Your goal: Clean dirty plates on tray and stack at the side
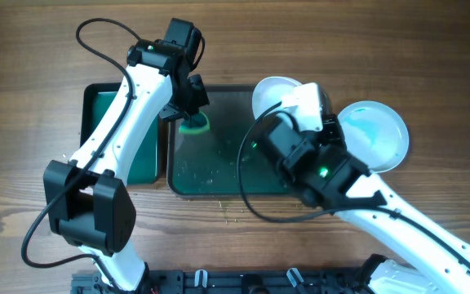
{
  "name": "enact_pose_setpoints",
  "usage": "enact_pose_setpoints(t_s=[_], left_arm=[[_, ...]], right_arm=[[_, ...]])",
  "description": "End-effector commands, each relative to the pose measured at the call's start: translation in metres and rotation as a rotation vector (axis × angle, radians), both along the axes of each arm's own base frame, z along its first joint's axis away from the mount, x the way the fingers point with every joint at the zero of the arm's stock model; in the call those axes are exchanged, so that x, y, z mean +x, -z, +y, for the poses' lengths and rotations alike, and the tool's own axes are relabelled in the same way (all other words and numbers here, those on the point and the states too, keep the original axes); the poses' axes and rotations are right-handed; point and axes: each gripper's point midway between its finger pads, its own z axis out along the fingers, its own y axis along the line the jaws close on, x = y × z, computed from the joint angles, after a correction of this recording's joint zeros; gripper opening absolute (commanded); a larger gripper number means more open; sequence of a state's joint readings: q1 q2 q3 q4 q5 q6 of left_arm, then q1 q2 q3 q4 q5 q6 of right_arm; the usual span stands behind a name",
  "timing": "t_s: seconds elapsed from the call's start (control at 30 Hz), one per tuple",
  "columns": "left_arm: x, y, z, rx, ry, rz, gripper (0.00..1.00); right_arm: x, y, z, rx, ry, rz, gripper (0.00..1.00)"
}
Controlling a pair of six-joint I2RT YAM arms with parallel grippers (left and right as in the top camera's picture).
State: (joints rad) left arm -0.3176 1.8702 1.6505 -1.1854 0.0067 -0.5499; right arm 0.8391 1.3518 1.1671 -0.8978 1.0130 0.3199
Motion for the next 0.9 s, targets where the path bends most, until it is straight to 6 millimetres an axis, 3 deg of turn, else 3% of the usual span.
enact_pose_setpoints(t_s=[0.0, 0.27, 0.63, 0.73, 0.87], left_arm=[[0.0, -0.001, -0.002, -0.009, 0.023, -0.003, 0.04], [-0.001, -0.001, -0.002, -0.008, 0.023, 0.0, 0.04], [-0.001, -0.001, -0.002, -0.008, 0.023, 0.0, 0.04], [0.0, -0.001, -0.002, -0.008, 0.023, 0.0, 0.04], [-0.001, -0.001, -0.002, -0.008, 0.023, 0.0, 0.04]], right_arm=[[-0.008, -0.048, -0.009, -0.218, 0.043, -0.184, 0.04], [-0.015, -0.084, -0.001, -0.435, 0.051, -0.267, 0.04], [-0.009, -0.093, 0.007, -0.419, 0.05, -0.282, 0.04], [-0.003, -0.081, 0.017, -0.359, -0.015, -0.25, 0.04], [0.0, -0.046, 0.031, -0.143, -0.101, -0.169, 0.04]])
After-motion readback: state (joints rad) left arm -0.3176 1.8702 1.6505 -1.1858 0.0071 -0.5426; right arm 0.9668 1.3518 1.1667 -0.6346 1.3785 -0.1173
